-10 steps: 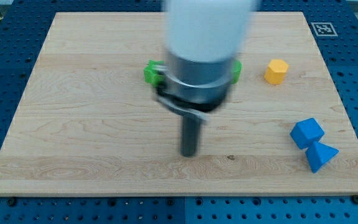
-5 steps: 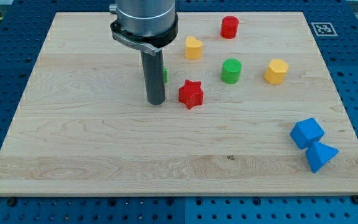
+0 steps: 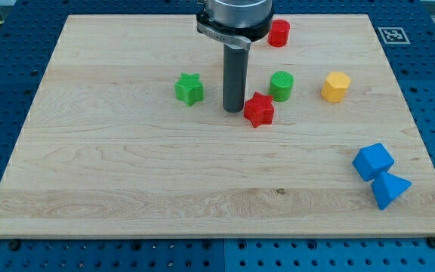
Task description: Push the red star to the center right
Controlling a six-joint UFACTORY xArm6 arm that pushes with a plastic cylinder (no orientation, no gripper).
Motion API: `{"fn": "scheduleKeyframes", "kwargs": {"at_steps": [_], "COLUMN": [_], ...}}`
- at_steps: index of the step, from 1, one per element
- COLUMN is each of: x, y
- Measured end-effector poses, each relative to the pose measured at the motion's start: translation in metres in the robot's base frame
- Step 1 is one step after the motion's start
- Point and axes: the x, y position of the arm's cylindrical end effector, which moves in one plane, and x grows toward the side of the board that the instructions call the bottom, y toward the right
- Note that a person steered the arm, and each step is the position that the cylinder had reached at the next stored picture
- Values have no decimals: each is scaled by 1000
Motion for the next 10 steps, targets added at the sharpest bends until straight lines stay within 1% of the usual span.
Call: {"fn": "scheduleKeyframes", "kwargs": {"at_steps": [1, 3, 5, 6, 7, 8, 10], "x": [3, 26, 27, 29, 45, 63, 63], "y": [11, 42, 98, 97, 78, 74, 82]}}
